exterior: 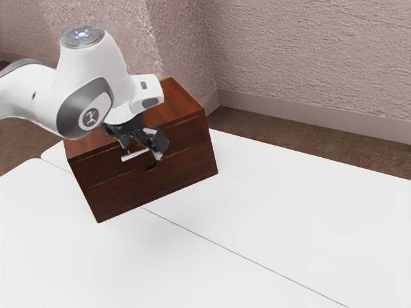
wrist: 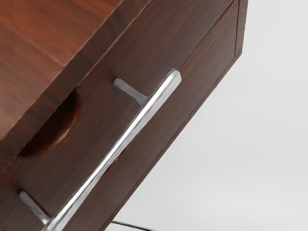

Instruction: Pull the drawer handle with one arm to open the drawer

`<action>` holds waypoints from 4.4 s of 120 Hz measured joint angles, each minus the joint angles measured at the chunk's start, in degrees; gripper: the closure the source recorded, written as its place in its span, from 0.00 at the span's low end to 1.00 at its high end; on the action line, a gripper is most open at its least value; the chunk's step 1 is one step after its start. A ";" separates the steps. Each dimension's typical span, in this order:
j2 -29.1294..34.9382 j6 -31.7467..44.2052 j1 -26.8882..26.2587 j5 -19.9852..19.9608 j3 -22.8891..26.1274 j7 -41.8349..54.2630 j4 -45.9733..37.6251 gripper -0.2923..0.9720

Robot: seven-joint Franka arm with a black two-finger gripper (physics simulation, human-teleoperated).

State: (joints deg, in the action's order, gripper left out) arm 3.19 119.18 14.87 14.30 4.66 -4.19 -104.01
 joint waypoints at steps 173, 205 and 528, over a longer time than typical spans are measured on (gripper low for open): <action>-1.07 3.22 1.84 2.37 2.45 23.65 -1.96 0.24; -2.80 4.19 1.06 2.31 2.46 25.52 -1.72 0.24; 4.76 7.32 -0.44 0.36 2.43 22.05 -12.23 0.55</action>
State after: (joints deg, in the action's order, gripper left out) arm 7.96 126.49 14.43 14.66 7.10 17.86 -116.24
